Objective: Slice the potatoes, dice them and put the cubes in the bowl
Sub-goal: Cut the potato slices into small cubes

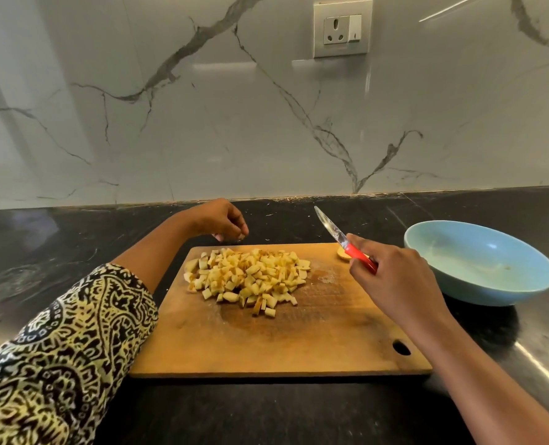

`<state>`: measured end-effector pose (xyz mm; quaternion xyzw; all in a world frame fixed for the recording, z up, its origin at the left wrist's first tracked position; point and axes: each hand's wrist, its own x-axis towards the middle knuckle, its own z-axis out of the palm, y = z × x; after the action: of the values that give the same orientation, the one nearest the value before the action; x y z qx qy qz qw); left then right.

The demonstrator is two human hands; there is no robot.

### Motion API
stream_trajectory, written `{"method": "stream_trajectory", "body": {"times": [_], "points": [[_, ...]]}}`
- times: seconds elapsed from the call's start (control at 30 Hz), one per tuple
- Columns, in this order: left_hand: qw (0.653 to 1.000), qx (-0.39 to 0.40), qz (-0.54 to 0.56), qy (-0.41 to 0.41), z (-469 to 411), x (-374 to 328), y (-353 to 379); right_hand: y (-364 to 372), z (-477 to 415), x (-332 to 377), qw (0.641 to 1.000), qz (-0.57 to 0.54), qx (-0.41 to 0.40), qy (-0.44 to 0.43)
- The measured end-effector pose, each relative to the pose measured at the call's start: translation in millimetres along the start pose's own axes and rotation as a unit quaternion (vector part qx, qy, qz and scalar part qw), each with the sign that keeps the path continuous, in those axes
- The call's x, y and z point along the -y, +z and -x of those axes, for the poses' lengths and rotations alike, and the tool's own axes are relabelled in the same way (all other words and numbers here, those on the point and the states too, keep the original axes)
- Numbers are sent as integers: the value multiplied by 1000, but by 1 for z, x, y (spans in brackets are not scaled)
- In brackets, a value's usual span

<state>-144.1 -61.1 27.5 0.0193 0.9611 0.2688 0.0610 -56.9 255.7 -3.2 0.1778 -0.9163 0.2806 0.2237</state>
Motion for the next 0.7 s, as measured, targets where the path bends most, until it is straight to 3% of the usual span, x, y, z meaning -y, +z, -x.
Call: {"method": "stream_trajectory", "body": {"times": [0.13,0.47,0.6,0.7], "points": [[996,8,31,80,33,-7,4,1,0,-1,1000,6,6,1],[986,-32,97,131,88,-19,11,-1,6,-9,1000,0,5,28],[973,-174,52,145,93,-29,22,-8,14,-12,998,-25,-17,57],[985,-121,-49,111,85,-44,40,-15,23,-14,995,-33,-32,90]]}}
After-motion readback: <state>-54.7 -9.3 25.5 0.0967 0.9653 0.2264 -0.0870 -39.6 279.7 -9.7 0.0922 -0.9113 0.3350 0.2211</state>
